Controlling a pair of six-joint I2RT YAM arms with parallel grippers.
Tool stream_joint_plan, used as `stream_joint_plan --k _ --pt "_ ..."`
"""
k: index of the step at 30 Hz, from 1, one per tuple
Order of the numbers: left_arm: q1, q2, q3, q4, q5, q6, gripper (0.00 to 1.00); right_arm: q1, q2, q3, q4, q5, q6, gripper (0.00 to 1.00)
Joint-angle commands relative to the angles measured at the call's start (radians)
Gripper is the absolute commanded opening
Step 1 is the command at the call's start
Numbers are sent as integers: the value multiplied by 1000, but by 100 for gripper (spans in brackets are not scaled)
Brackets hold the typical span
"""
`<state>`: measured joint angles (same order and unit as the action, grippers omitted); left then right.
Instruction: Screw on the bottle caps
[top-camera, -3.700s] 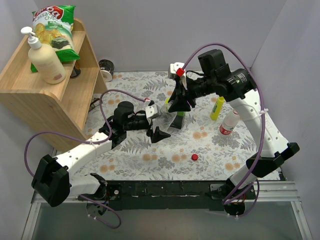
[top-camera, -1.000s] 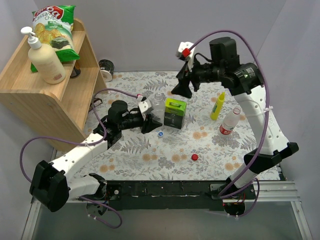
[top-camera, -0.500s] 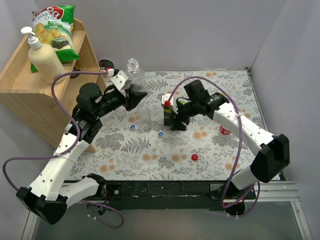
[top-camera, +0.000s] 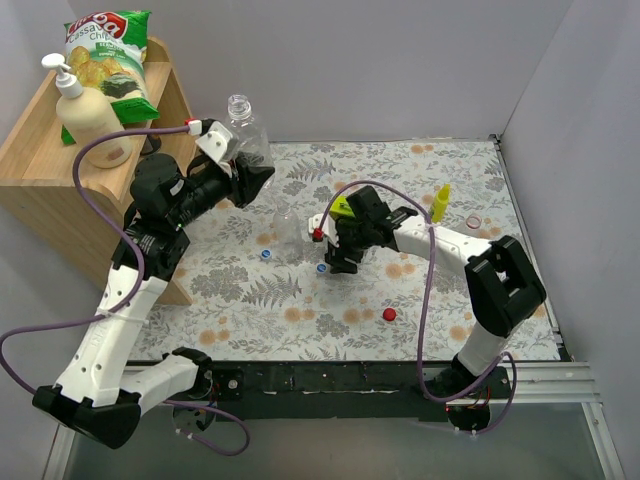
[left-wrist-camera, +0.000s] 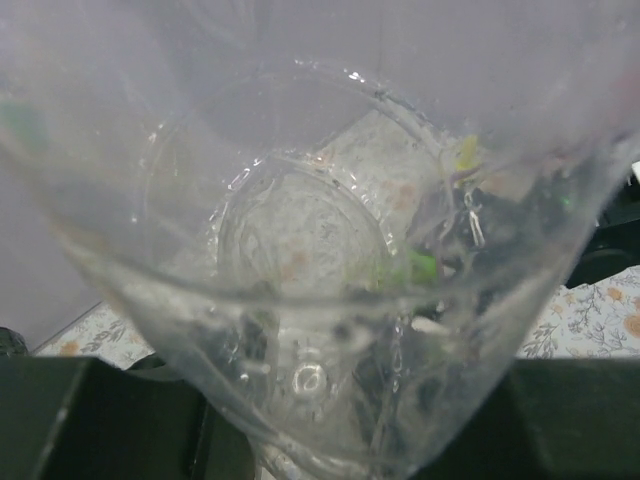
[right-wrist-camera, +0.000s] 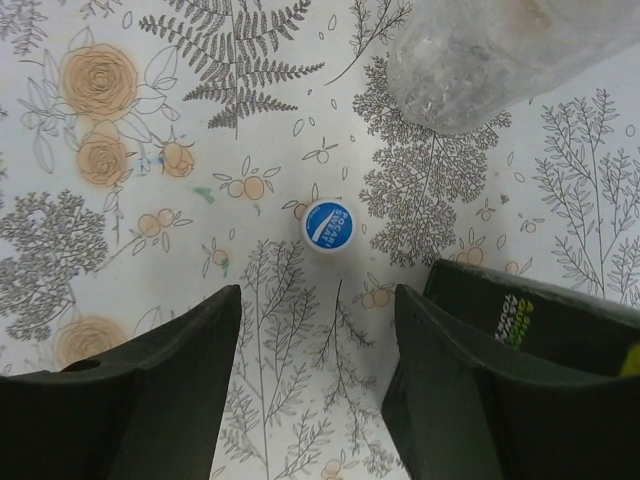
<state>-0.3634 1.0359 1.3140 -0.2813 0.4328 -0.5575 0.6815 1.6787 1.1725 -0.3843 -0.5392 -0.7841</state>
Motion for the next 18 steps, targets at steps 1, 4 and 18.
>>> stream_joint_plan --k 1,4,18 --pt "3 -37 8 -41 -28 -12 32 29 58 -25 148 1 -18 70" --pt "3 -39 -5 -45 -34 -9 34 46 97 -25 185 16 -26 72" --pt "12 -28 -16 -38 -9 -21 40 87 194 -16 249 97 -18 63"
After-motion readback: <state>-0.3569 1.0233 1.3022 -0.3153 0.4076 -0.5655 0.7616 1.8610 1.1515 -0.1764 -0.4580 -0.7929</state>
